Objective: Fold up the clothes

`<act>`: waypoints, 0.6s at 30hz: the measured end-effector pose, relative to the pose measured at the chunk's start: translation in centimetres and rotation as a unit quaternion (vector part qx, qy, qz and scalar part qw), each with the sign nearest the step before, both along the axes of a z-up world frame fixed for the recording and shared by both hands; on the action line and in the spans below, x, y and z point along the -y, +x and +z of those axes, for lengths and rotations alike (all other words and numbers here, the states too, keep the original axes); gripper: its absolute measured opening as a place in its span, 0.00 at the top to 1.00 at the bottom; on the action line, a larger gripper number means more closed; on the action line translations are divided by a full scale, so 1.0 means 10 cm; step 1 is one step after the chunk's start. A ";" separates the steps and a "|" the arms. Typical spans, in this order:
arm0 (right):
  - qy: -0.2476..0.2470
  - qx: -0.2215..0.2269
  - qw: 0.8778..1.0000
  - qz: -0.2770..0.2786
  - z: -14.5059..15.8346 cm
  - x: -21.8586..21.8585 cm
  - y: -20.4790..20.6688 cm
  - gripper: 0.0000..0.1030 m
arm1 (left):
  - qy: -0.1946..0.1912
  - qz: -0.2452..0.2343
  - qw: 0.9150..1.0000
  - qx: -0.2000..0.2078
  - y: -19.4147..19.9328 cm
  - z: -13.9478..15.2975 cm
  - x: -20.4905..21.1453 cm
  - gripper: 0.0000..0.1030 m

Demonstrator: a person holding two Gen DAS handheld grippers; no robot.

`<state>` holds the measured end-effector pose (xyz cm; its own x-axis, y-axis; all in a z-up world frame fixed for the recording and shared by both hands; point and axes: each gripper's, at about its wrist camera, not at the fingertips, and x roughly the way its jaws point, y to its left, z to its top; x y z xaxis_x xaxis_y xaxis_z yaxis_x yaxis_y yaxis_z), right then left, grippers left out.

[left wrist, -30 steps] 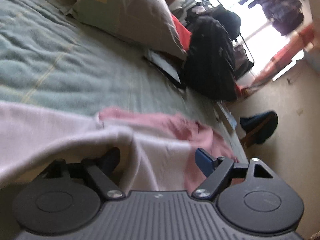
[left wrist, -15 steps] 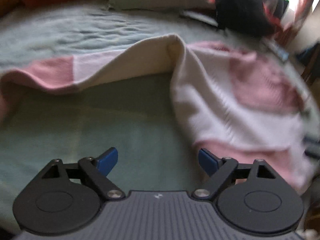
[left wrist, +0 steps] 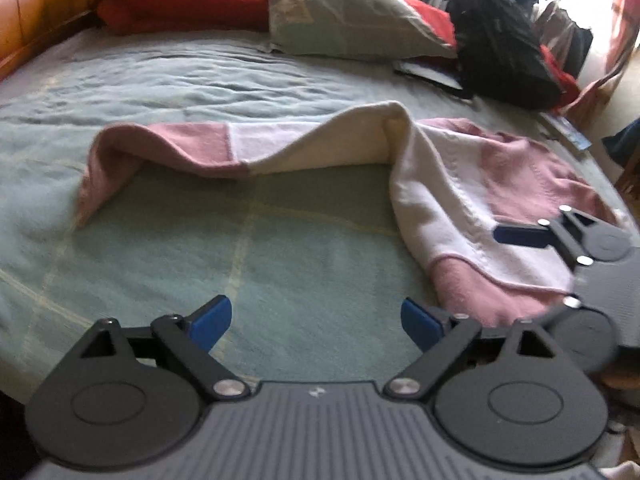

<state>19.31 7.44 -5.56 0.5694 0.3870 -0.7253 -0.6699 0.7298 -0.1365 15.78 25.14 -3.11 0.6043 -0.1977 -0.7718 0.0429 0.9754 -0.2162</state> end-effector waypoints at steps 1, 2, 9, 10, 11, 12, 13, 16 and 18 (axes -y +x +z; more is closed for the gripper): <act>0.003 -0.002 1.000 -0.007 0.00 0.07 0.01 0.01 | -0.012 -0.008 1.000 0.002 -0.02 -0.02 0.00 0.11; 0.006 -0.004 1.000 -0.014 -0.01 0.15 0.02 0.01 | -0.023 -0.014 1.000 0.003 -0.02 -0.04 0.01 0.11; 0.029 -0.017 0.997 -0.064 -0.03 0.65 0.09 0.00 | -0.087 -0.075 0.993 0.003 0.13 -0.22 0.25 0.11; 0.032 -0.019 0.997 -0.071 -0.03 0.73 0.09 0.00 | -0.101 -0.082 0.991 0.000 0.15 -0.25 0.28 0.11; 0.035 -0.021 0.996 -0.078 -0.04 0.80 0.10 0.00 | -0.116 -0.090 0.989 -0.002 0.17 -0.28 0.32 0.11; 0.038 -0.023 0.995 -0.085 -0.04 0.87 0.11 0.00 | -0.129 -0.098 0.987 -0.002 0.18 -0.30 0.36 0.11; 0.042 -0.025 0.995 -0.092 -0.04 0.94 0.12 0.00 | -0.141 -0.107 0.984 0.000 0.19 -0.32 0.40 0.11; 0.048 -0.029 0.994 -0.099 -0.05 1.07 0.11 0.00 | -0.171 -0.123 0.977 -0.006 0.25 -0.41 0.48 0.12; 0.047 -0.033 0.992 -0.110 -0.09 1.16 0.14 0.00 | -0.190 -0.118 0.974 -0.014 0.32 -0.47 0.50 0.12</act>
